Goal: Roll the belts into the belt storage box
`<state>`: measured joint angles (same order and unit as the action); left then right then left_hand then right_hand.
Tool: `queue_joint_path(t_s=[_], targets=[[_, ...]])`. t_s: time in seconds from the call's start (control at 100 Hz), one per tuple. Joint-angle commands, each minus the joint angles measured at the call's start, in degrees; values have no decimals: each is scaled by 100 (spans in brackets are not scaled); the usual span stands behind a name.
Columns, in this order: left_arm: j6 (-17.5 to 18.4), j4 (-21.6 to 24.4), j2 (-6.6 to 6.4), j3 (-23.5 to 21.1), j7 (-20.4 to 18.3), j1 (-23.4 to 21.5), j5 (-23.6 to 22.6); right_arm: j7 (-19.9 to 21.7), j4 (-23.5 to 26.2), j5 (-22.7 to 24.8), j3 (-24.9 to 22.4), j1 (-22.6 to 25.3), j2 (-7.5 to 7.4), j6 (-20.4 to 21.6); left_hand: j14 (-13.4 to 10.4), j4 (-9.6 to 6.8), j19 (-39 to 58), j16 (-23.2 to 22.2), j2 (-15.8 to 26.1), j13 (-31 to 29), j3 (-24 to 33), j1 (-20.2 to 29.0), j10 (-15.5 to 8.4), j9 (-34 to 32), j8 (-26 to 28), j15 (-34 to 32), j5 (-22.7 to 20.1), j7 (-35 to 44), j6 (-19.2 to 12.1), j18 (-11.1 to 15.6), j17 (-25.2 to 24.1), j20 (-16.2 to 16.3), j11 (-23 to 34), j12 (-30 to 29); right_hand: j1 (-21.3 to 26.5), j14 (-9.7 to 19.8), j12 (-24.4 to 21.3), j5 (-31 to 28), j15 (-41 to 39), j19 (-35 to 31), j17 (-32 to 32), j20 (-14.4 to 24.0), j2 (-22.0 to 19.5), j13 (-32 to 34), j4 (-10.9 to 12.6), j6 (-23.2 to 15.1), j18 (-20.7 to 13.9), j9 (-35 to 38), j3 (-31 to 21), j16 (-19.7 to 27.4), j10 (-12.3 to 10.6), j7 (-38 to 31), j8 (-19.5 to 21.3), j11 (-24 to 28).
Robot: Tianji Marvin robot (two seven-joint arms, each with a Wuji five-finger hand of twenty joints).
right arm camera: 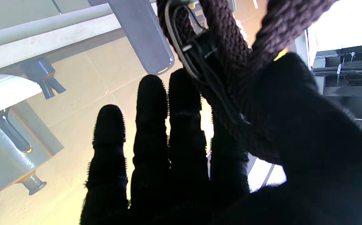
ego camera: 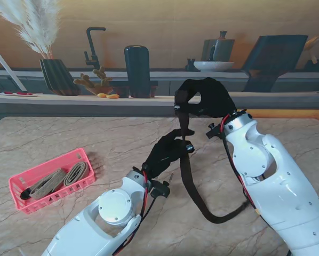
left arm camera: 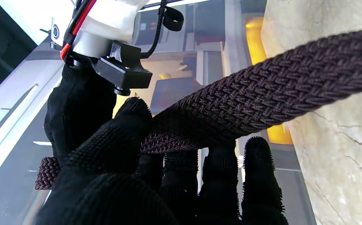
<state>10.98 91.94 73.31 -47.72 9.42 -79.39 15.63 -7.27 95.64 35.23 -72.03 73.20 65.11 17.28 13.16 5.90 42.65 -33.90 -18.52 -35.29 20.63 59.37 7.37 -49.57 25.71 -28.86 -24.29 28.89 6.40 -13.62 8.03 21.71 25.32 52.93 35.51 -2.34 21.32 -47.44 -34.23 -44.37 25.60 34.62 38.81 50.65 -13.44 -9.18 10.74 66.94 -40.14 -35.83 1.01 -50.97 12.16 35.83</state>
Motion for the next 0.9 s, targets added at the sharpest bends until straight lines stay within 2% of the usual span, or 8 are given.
queue_joint_path(t_s=[0.0, 0.1, 0.19, 0.26, 0.35, 0.45, 0.57, 0.89], targets=[[-22, 75, 45, 12, -29, 17, 46, 5, 127, 21, -57, -54, -23, -28, -165, 6, 155, -62, 684, -168, -258, 412, -293, -242, 87, -165, -278, 500, -367, 5, 5, 94, 786, 271, 439, 229, -53, -416, -82, -211, -77, -73, -598, -73, 123, -820, -108, -46, -411, -1, -22, -912, 228, 126], [-67, 67, 54, 28, -76, 52, 147, 47, 164, 7, -87, -51, -29, -59, -167, -152, 385, -647, 606, -272, -607, -10, -358, -190, 120, -810, -278, 505, -332, 43, 112, 201, 2323, 988, 448, 231, -55, -413, -82, -213, -80, -79, -599, -78, 127, -820, -106, -49, -404, 1, -16, -911, 228, 127], [-110, 21, 67, 47, -91, 108, 175, 70, 178, -1, -97, -36, -33, -59, -118, -204, 739, -1483, -83, -421, 639, -1266, -447, -270, 93, -1388, -295, 390, -213, -9, 270, 360, 3284, 1157, 447, 228, -57, -407, -82, -214, -86, -85, -602, -76, 128, -823, -101, -55, -396, 3, -16, -908, 227, 127], [-175, -15, 69, 52, -121, 145, 177, 66, 183, -17, -96, -2, -32, -45, -106, -215, 904, -1733, -528, -509, 1103, -1376, -506, -333, 101, -1615, -315, 389, -200, -49, 373, 435, 3548, 1362, 449, 225, -57, -408, -82, -219, -78, -89, -598, -69, 130, -822, -108, -52, -392, 4, -14, -916, 235, 128], [-182, -98, 58, 59, -180, 194, 127, 64, 201, -135, -83, 66, -18, -61, -163, 17, 572, -1220, -169, -212, 533, -402, -428, -133, 135, -803, -243, 337, -306, -20, 205, 282, 2400, 1764, 463, 211, -59, -416, -79, -221, -81, -94, -584, -72, 133, -822, -103, -45, -393, 7, 0, -912, 233, 126], [-246, -122, 48, 20, -291, 174, 311, 47, 207, -195, -92, 138, -10, -50, -57, 89, 249, -163, 556, 88, -24, 621, -92, -104, 148, 161, -361, 261, -365, -80, -25, 141, 48, 628, 453, 214, -59, -416, -83, -228, -72, -97, -591, -59, 132, -822, -101, -37, -389, 6, -13, -907, 231, 124], [-298, -168, 25, -50, -471, 139, 576, 79, 241, -336, -120, 247, -5, -66, 30, 15, 233, 162, 1033, 33, -763, 1233, 90, -13, 40, 311, -527, 120, -289, -102, -22, 134, -325, -907, 458, 203, -60, -429, -81, -234, -69, -102, -579, -53, 135, -805, -94, -28, -395, 7, -7, -908, 233, 115], [-339, -353, -152, -232, -912, 119, 301, 375, 407, -1181, -195, 649, 18, -358, -57, -145, 214, 591, 1290, -142, -582, 1459, 143, 8, 187, 632, -762, 99, -369, -179, 100, 120, -654, -2447, 517, 111, -31, -470, -147, -257, -63, -103, -557, 2, 128, -642, -66, -5, -423, -34, 112, -890, 235, 127]])
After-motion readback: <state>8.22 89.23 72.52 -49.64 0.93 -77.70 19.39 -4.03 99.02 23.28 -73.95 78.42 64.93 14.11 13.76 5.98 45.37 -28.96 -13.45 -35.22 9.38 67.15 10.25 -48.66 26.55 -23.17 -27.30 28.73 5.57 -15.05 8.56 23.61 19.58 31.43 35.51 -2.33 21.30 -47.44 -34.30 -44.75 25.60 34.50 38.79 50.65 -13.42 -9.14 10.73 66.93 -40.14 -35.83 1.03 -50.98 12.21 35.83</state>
